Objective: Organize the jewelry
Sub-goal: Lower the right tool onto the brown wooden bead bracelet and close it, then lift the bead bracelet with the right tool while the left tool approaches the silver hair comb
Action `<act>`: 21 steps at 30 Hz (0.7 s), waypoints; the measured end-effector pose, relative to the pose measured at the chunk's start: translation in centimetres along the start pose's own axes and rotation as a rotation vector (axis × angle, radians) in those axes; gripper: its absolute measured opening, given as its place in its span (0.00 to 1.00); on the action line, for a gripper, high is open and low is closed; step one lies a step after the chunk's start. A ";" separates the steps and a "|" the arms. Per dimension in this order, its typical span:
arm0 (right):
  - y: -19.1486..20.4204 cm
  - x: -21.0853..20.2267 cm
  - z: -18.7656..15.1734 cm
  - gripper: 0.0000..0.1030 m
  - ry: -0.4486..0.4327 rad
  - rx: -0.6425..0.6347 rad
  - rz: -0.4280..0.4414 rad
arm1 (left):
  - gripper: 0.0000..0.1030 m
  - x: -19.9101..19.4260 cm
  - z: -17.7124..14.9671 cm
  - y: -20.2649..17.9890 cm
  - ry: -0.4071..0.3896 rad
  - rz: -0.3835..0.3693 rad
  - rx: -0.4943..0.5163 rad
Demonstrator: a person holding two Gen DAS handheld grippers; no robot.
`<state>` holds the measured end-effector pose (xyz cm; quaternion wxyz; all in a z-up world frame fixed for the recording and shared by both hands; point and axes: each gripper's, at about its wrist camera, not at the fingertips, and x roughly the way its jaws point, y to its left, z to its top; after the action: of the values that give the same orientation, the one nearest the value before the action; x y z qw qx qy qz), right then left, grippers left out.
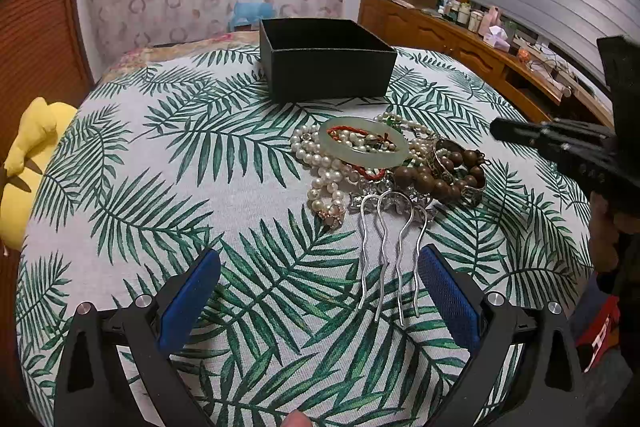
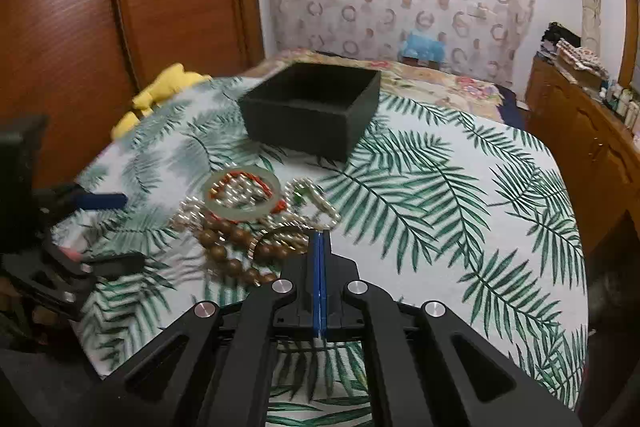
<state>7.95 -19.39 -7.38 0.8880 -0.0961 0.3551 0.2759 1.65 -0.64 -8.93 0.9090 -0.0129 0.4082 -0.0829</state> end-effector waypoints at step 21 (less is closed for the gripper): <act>1.2 1.6 0.1 0.17 0.056 -0.070 -0.073 | 0.93 -0.1 0.0 -0.3 -0.003 -0.011 -0.002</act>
<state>8.26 -17.66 -8.40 0.8832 -0.1478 0.3661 0.2531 1.49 -0.94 -8.84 0.9091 -0.0164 0.4068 -0.0876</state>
